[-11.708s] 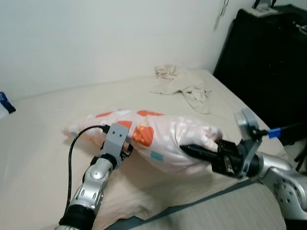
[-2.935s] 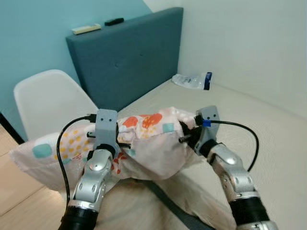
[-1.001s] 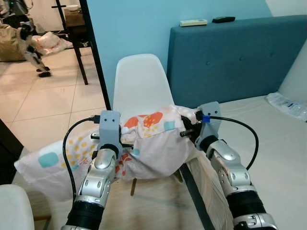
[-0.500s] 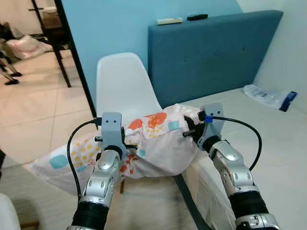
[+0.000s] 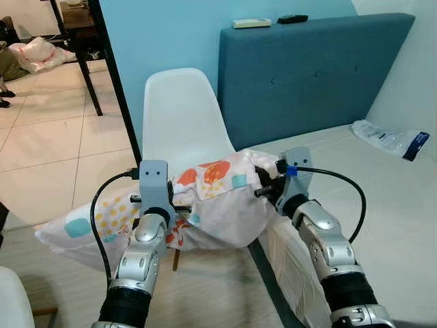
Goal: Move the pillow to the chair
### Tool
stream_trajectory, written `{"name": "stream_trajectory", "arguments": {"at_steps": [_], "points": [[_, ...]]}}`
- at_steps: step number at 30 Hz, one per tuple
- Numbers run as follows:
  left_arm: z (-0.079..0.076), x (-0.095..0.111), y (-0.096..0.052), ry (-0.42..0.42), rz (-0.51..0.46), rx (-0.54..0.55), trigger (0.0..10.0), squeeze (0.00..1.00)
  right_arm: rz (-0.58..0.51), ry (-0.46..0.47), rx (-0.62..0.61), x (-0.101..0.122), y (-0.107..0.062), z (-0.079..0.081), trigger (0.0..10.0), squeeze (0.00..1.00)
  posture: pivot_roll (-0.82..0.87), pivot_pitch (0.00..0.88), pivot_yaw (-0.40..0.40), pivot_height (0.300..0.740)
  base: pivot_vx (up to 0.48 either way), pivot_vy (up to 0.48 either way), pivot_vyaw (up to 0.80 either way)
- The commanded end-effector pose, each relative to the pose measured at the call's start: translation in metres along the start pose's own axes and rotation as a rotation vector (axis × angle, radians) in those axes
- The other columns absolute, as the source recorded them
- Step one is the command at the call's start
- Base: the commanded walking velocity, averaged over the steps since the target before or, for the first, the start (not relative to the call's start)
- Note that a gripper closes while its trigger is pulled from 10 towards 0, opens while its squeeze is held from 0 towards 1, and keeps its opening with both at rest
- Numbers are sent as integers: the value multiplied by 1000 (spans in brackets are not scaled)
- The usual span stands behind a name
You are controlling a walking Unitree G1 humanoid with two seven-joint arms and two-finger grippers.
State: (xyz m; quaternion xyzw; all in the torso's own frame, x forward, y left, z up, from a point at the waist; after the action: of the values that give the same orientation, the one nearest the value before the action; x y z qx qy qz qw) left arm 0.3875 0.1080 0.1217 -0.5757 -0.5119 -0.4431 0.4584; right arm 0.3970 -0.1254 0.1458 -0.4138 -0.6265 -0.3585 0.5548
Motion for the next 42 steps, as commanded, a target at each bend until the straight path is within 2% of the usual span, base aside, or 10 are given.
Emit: {"name": "stream_trajectory", "arguments": {"at_steps": [1, 10, 30, 42], "points": [[-14, 26, 2, 6, -97, -55, 10000, 0, -13, -1, 49, 4, 4, 13, 10000, 0, -56, 40, 6, 740, 0, 0, 0], [-17, 25, 0, 5, -95, -61, 10000, 0, -11, 1, 45, 3, 3, 12, 10000, 0, -58, 43, 5, 740, 57, 0, 0], [-24, 27, 2, 12, -99, -85, 10000, 0, -6, 22, -10, 0, 3, 2, 10000, 0, -62, 38, 11, 740, 307, 0, 0], [-22, 30, 3, 16, -104, -92, 10000, 0, -19, 34, -6, 2, 4, 6, 10000, 0, -59, 36, 16, 740, 330, 0, 0]]}}
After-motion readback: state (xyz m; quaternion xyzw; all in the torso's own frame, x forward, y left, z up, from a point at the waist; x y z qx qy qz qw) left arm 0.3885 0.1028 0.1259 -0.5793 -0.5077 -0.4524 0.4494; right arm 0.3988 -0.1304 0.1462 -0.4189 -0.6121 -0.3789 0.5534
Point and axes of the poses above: a point about 5 cm out from each wrist's last joint towards the gripper, its own y axis pointing out of the wrist towards the gripper, its own x axis along the axis of the wrist's last joint, z = x × y, the point moved 6 cm from there along y, pointing out of the wrist towards the gripper, and after that the axes turned 5 degrees about -y, right-handed, at the moved point
